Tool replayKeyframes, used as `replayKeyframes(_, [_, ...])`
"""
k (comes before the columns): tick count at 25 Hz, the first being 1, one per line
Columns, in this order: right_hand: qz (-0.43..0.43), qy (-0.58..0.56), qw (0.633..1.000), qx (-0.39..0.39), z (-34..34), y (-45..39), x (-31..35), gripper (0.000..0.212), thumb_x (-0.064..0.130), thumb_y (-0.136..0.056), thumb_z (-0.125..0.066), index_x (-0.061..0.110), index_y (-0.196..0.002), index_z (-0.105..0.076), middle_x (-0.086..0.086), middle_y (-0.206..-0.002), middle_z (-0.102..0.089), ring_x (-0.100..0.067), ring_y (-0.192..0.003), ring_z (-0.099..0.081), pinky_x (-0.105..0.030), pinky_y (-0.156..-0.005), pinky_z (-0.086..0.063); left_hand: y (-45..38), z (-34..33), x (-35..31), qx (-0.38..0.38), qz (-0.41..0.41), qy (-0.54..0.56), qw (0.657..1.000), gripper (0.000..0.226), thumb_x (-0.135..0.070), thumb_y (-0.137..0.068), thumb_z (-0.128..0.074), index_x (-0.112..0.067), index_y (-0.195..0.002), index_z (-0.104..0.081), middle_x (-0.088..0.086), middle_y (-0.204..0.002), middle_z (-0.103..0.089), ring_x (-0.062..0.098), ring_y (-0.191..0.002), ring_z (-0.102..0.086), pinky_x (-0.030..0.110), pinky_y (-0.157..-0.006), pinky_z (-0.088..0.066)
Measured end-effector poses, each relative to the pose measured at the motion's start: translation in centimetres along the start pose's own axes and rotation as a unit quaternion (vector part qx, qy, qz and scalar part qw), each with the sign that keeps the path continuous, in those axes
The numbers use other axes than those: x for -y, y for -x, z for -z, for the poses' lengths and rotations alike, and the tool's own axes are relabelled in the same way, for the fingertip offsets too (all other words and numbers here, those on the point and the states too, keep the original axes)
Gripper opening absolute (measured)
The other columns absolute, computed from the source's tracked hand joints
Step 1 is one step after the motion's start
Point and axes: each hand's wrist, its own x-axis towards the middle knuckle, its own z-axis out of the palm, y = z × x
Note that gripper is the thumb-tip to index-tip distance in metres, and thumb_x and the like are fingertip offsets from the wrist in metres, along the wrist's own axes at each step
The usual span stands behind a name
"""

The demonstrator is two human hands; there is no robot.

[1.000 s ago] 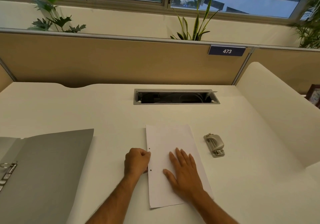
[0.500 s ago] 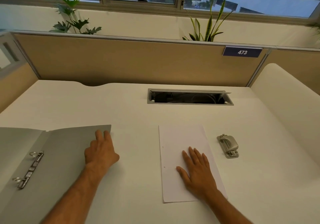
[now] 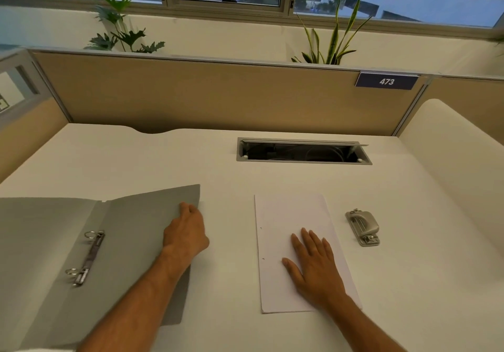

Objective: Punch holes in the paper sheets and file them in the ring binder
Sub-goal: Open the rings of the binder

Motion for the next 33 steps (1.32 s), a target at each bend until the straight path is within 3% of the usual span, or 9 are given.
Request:
replayKeyframes(3, [0.001, 0.01, 1.0, 0.008, 0.2, 0.0, 0.1, 0.086, 0.074, -0.083, 0.005, 0.032, -0.157, -0.008, 0.003, -0.166, 0.002, -0.015, -0.153, 0.008, -0.038, -0.121, 0.009, -0.1, 0.4, -4.6, 0.004, -0.049, 0.02, 0.999, 0.08, -0.01, -0.084, -0.061, 0.002, -0.15, -0.017, 0.017, -0.163, -0.004, 0.032, -0.116, -0.057, 0.038, -0.088, -0.054])
replayKeyframes(13, [0.009, -0.007, 1.0, -0.01, -0.5, -0.2, -0.1, 0.085, 0.075, -0.086, 0.003, 0.029, -0.157, -0.009, 0.002, -0.164, 0.005, -0.017, -0.151, 0.011, -0.04, -0.119, 0.01, 0.3, -1.1, -16.6, 0.014, -0.138, 0.028, 0.99, 0.076, -0.014, -0.088, -0.064, 0.002, -0.15, -0.023, 0.023, -0.161, -0.01, 0.034, -0.118, -0.058, 0.036, -0.091, -0.054])
replayKeyframes(18, [0.032, 0.016, 0.999, 0.007, -1.0, -0.4, -0.5, 0.068, 0.056, -0.098, -0.017, 0.018, -0.154, -0.024, -0.01, -0.161, -0.019, -0.032, -0.15, -0.021, -0.048, -0.116, -0.006, 0.1, -2.4, -19.7, 0.001, -0.163, 0.031, 0.986, 0.073, -0.019, -0.093, -0.063, 0.0, -0.15, -0.023, 0.025, -0.16, -0.012, 0.033, -0.117, -0.061, 0.035, -0.092, -0.055])
replayKeyframes(21, [0.053, 0.027, 0.997, 0.043, -1.5, -0.8, -1.0, 0.091, 0.07, -0.086, -0.043, 0.014, -0.155, -0.023, -0.012, -0.162, -0.018, -0.034, -0.15, -0.017, -0.052, -0.116, -0.007, -0.1, -3.0, -20.8, -0.012, -0.174, 0.04, 0.984, 0.069, -0.019, -0.094, -0.061, -0.001, -0.15, -0.025, 0.023, -0.16, -0.016, 0.032, -0.115, -0.062, 0.035, -0.092, -0.055])
replayKeyframes(23, [0.061, 0.032, 0.996, 0.051, -1.7, -0.9, -1.4, 0.102, 0.083, -0.081, -0.033, 0.011, -0.154, -0.028, -0.013, -0.162, -0.021, -0.033, -0.151, -0.012, -0.053, -0.116, -0.005, 0.0, -3.2, -21.0, -0.005, -0.178, 0.066, 0.982, 0.068, -0.019, -0.094, -0.062, -0.004, -0.15, -0.026, 0.02, -0.16, -0.018, 0.03, -0.115, -0.062, 0.034, -0.094, -0.055])
replayKeyframes(27, [0.063, 0.029, 0.996, 0.047, -1.3, -1.2, -1.3, 0.1, 0.084, -0.083, -0.025, 0.011, -0.15, -0.036, -0.015, -0.158, -0.033, -0.031, -0.148, -0.019, -0.052, -0.113, -0.012, 1.3, -2.6, -19.8, -0.018, -0.197, 0.171, 0.965, 0.059, -0.033, -0.093, -0.06, -0.014, -0.145, -0.037, 0.008, -0.151, -0.042, 0.026, -0.124, -0.055, 0.035, -0.1, -0.048])
replayKeyframes(29, [0.067, 0.016, 0.997, 0.029, -0.7, -1.0, -1.4, 0.096, 0.082, -0.084, -0.024, 0.016, -0.154, -0.029, -0.01, -0.161, -0.019, -0.024, -0.151, -0.008, -0.048, -0.119, -0.006, 1.6, -1.6, -17.6, -0.051, -0.208, 0.217, 0.953, 0.057, -0.042, -0.093, -0.058, -0.02, -0.143, -0.043, 0.002, -0.147, -0.048, 0.024, -0.128, -0.053, 0.035, -0.103, -0.045])
replayKeyframes(31, [0.044, -0.083, 0.995, 0.027, 0.4, -1.1, -1.4, 0.081, 0.071, -0.09, -0.034, 0.024, -0.155, -0.023, 0.002, -0.162, -0.008, -0.015, -0.152, -0.001, -0.036, -0.122, 0.005, 1.3, -0.2, -14.1, -0.088, -0.219, 0.267, 0.934, 0.051, -0.044, -0.088, -0.061, -0.022, -0.134, -0.055, -0.001, -0.136, -0.059, 0.018, -0.112, -0.061, 0.033, -0.097, -0.05])
replayKeyframes(33, [0.011, -0.216, 0.976, 0.0, 1.7, -1.0, -1.4, 0.055, 0.043, -0.097, -0.05, 0.022, -0.147, -0.042, -0.002, -0.158, -0.033, -0.019, -0.15, -0.023, -0.029, -0.12, -0.007, 0.5, 0.8, -9.2, -0.121, -0.209, 0.334, 0.911, 0.052, -0.051, -0.079, -0.065, -0.022, -0.122, -0.065, -0.004, -0.119, -0.068, 0.014, -0.091, -0.064, 0.035, -0.088, -0.055])
